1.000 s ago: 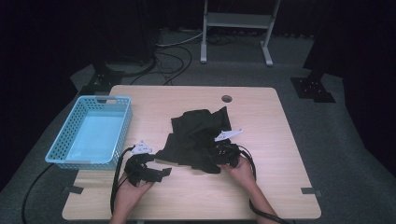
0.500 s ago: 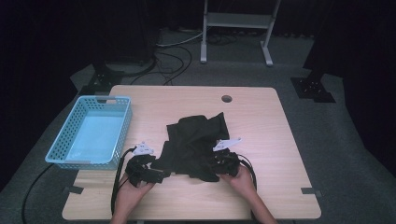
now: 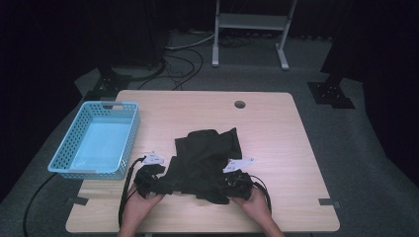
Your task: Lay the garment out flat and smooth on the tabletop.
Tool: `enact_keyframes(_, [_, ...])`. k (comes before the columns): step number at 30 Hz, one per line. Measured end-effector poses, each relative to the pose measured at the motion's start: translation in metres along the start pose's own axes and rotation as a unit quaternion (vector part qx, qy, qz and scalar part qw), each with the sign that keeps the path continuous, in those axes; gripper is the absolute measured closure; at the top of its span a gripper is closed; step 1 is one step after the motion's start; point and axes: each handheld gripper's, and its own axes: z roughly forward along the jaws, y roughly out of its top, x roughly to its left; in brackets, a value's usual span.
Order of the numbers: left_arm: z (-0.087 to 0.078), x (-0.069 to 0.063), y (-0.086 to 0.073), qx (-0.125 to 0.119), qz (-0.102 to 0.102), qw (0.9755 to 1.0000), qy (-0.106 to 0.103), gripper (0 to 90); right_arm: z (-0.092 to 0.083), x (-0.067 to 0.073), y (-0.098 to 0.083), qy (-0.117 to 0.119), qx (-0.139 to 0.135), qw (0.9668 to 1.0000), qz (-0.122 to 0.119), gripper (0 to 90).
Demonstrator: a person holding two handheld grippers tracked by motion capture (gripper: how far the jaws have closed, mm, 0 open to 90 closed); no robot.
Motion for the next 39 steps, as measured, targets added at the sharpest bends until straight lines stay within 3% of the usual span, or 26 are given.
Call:
enact_keyframes(9, [0.004,0.000,-0.001,0.008,0.001,1.0000,0.003,9.5,-0.003,0.016,-0.006,0.003,0.004,0.9999,-0.014,66.0])
enact_keyframes(21, [0.010,0.000,-0.005,0.021,0.002,0.9998,0.005,9.5,-0.006,0.026,-0.013,0.017,0.004,0.9996,-0.023,66.2])
enact_keyframes(26, [0.013,-0.001,-0.006,0.028,0.002,0.9996,0.006,9.5,-0.009,0.027,-0.011,0.012,0.005,0.9996,-0.026,58.2])
enact_keyframes(35, [0.016,0.000,-0.008,0.033,0.001,0.9994,0.007,9.5,-0.030,0.029,0.002,0.005,-0.040,0.9989,-0.026,37.7])
enact_keyframes(39, [0.017,0.000,-0.008,0.034,0.002,0.9994,0.006,9.5,-0.032,0.030,0.009,0.002,-0.049,0.9983,-0.030,35.7])
